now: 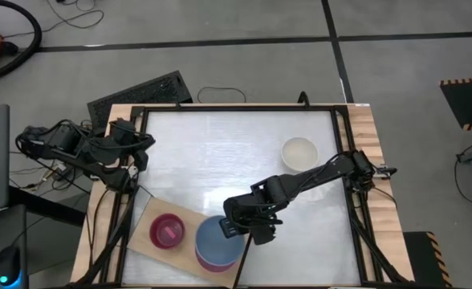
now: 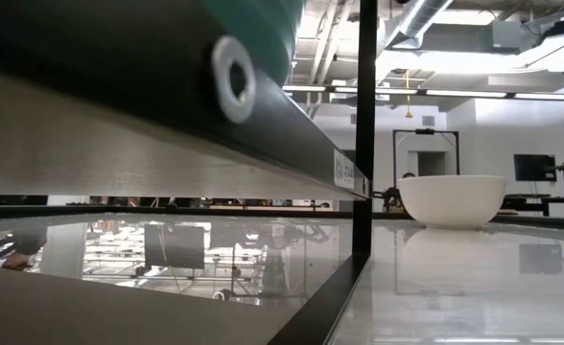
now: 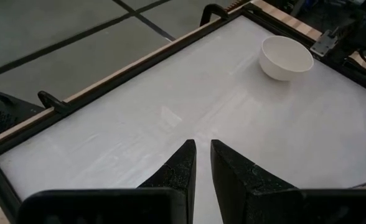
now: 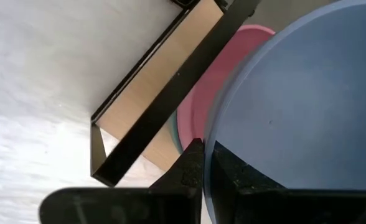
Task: Place and stack bowls onto a shelf
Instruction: Stack the blue bowl on top of the light pink bowl on the shelf
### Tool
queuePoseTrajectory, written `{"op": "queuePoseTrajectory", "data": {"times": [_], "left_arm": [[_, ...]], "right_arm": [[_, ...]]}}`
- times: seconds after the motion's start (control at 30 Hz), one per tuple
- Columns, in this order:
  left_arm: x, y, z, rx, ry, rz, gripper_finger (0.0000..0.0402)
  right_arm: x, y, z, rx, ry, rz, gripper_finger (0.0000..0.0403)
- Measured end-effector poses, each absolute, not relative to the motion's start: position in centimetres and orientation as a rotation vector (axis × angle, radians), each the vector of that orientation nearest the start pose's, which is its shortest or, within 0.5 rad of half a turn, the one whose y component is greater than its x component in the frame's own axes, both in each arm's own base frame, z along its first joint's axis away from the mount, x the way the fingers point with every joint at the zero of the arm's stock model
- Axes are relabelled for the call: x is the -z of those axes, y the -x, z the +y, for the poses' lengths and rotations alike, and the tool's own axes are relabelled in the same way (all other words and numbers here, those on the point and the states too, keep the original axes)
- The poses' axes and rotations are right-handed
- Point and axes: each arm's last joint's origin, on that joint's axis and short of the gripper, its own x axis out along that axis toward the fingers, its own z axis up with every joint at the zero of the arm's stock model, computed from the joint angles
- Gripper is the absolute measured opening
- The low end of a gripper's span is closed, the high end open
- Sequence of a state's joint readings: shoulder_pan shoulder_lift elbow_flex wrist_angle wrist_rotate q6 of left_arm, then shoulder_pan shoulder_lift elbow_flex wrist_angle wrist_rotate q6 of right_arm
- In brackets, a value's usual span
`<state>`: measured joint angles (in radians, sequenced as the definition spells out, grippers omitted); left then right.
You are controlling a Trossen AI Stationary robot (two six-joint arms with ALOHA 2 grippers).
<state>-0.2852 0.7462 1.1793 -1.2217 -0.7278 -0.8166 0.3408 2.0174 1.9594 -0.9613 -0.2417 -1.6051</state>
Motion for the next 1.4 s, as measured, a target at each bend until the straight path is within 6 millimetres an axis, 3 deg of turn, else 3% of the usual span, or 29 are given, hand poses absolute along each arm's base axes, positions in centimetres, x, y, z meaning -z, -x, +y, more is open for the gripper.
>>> {"op": "queuePoseTrajectory", "data": {"times": [0.27,0.47,0.63,1.13,1.4], "left_arm": [[-37.7,-8.8,-0.5,-0.678,0.377,0.46,0.0034],[-37.7,-8.8,-0.5,-0.677,0.378,0.46,0.0034],[-37.7,-8.8,-0.5,-0.679,0.386,0.457,0.0034],[-37.7,-8.8,-0.5,-0.679,0.394,0.456,0.0034],[-37.7,-8.8,-0.5,-0.678,0.394,0.457,0.0034]], "right_arm": [[-30.6,-40.6,15.1,-1.244,1.433,0.339,0.0035],[-28.4,-41.4,15.4,-1.28,1.411,0.403,0.0035],[-27.9,-42.1,15.5,-1.212,1.473,0.438,0.0039],[-28.4,-42.2,15.8,-1.197,1.512,0.393,0.0053],[-30.2,-41.5,15.5,-1.163,1.491,0.387,0.0074]]}}
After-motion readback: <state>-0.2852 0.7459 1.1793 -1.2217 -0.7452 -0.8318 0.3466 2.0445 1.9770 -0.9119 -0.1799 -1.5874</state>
